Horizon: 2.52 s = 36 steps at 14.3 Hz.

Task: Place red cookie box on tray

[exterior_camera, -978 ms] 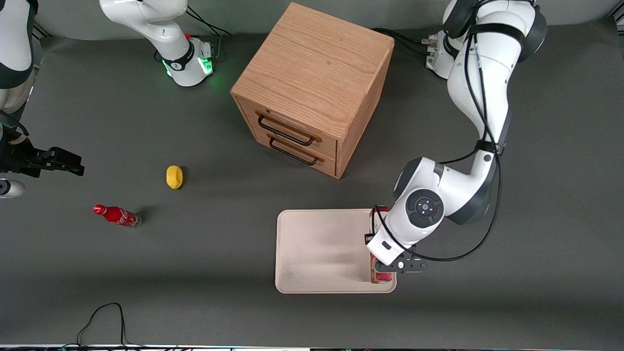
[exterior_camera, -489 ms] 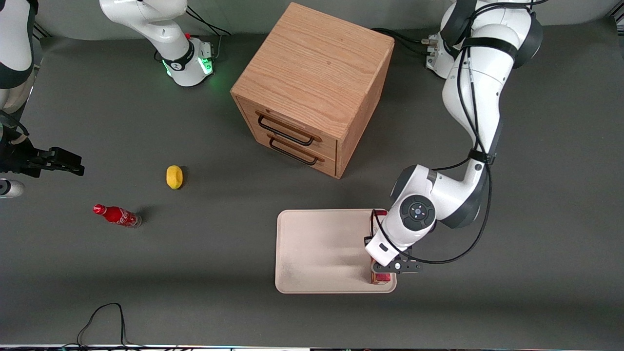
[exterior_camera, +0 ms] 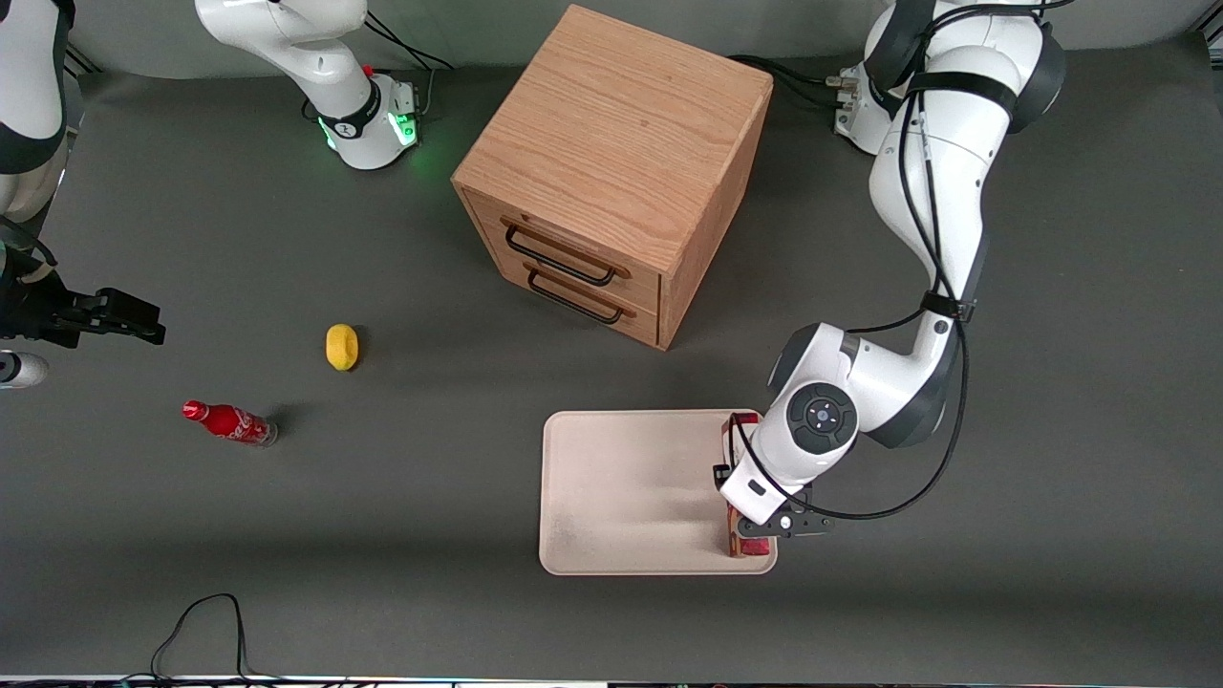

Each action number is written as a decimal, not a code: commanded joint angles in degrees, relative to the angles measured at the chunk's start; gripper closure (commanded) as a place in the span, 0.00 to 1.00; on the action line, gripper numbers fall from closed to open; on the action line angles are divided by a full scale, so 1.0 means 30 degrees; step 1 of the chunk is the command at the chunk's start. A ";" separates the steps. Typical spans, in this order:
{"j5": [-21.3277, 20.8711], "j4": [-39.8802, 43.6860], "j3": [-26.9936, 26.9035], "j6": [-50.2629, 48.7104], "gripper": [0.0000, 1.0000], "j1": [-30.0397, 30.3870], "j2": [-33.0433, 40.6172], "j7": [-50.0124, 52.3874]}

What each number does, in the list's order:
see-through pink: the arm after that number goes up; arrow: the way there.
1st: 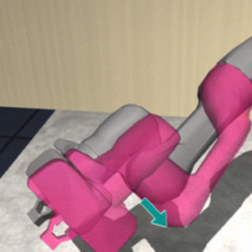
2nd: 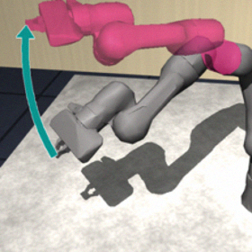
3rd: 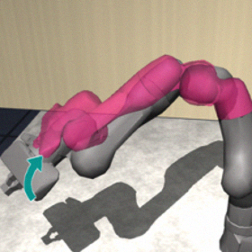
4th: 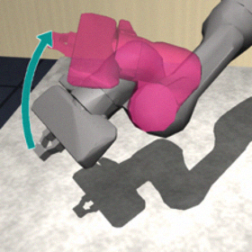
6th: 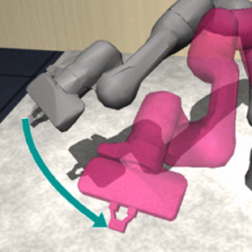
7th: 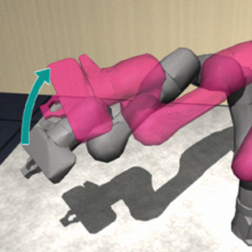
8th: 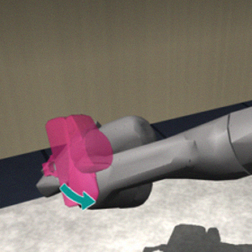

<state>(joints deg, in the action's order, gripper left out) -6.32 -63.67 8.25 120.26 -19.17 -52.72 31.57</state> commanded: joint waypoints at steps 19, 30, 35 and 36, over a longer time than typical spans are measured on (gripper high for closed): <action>0.1253 -0.4901 0.0034 -1.1674 0.00 0.5649 1.3350 -0.4542; 0.2515 -0.9274 -0.3649 -0.8329 0.00 0.4873 1.6868 -0.7185; 0.2748 -0.9275 -0.4713 -0.8619 0.00 0.4074 1.7047 -0.7155; 0.2837 -0.9274 -0.4683 -0.8941 0.00 0.3987 1.6988 -0.7126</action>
<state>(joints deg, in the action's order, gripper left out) 1.00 -89.57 -4.74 93.95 -5.94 -3.02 10.90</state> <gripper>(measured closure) 0.000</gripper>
